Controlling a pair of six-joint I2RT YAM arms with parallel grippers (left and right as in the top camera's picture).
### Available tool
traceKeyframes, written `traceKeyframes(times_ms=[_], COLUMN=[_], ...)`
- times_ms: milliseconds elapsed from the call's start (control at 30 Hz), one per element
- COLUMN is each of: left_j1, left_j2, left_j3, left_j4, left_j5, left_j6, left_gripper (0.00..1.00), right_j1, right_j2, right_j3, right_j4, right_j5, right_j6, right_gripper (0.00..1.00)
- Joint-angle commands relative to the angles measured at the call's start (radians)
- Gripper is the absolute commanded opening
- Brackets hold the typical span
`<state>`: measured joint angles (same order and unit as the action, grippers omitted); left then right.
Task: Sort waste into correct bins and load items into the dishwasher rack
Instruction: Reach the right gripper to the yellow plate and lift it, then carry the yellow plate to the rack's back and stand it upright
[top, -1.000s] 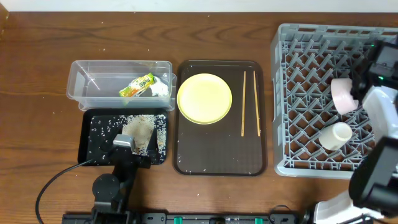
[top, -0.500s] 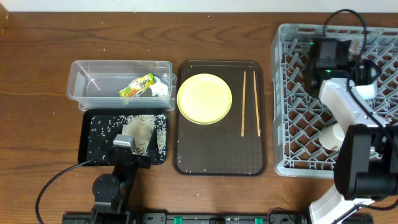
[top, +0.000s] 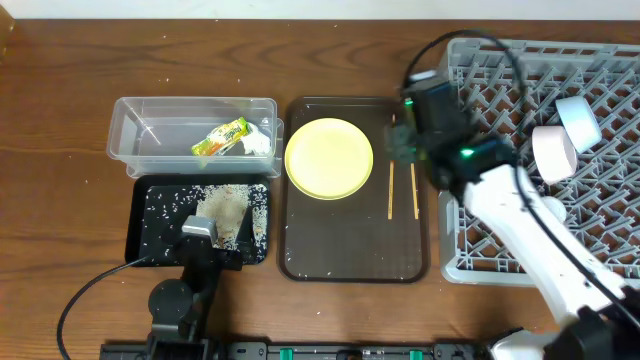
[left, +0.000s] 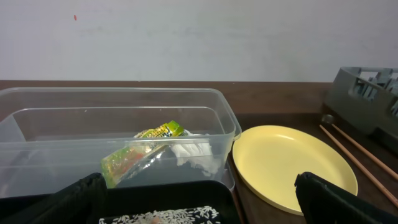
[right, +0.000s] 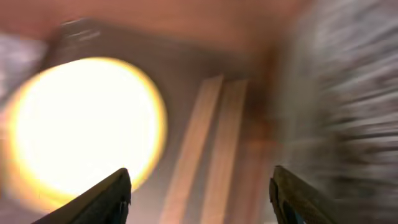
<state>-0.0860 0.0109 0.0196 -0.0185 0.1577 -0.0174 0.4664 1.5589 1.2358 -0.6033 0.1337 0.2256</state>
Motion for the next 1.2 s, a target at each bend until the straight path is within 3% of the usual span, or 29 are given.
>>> traceKeyframes(times_ms=[0,133,233,333,533,600,733,867,1167], left_j1=[0.005,0.005,0.005,0.005,0.005,0.005,0.005,0.005,0.005], left_j2=[-0.007,-0.007,-0.007,-0.007,-0.007,-0.007,-0.007,-0.007,-0.007], left_j3=[-0.016,-0.016,-0.016,-0.016,-0.016,-0.016,-0.016,-0.016,-0.016], left_j4=[-0.033,-0.033,-0.033,-0.033,-0.033,-0.033,-0.033,-0.033,-0.033], left_j5=[0.014,0.014,0.014,0.014,0.014,0.014,0.014,0.014,0.014], left_j6=[0.018,0.018,0.018,0.018,0.018,0.017,0.017,0.018,0.018], left_gripper=[0.99,0.99,0.99,0.99,0.99,0.99,0.99,0.99,0.99], right_j1=[0.061,0.078,0.076,0.076,0.076,0.076,0.050,-0.010,-0.129], right_j2=[0.103,0.231,0.314,0.381,0.418,0.414,0.341,0.146,-0.229], right_j3=[-0.010,-0.010,-0.010,-0.010,-0.010,-0.010,-0.009,-0.009,-0.009], right_j4=[-0.010,0.005,0.070,0.116,0.112,0.107,0.086,0.088,0.246], right_j5=[-0.166,-0.060,-0.079,-0.109,-0.096,-0.079,-0.026,0.109,0.851], right_j6=[0.311,0.457,0.476,0.476,0.476,0.476,0.456,0.308,-0.211], right_gripper=[0.70,0.64,0.60,0.34,0.13,0.01,0.01,0.01,0.01])
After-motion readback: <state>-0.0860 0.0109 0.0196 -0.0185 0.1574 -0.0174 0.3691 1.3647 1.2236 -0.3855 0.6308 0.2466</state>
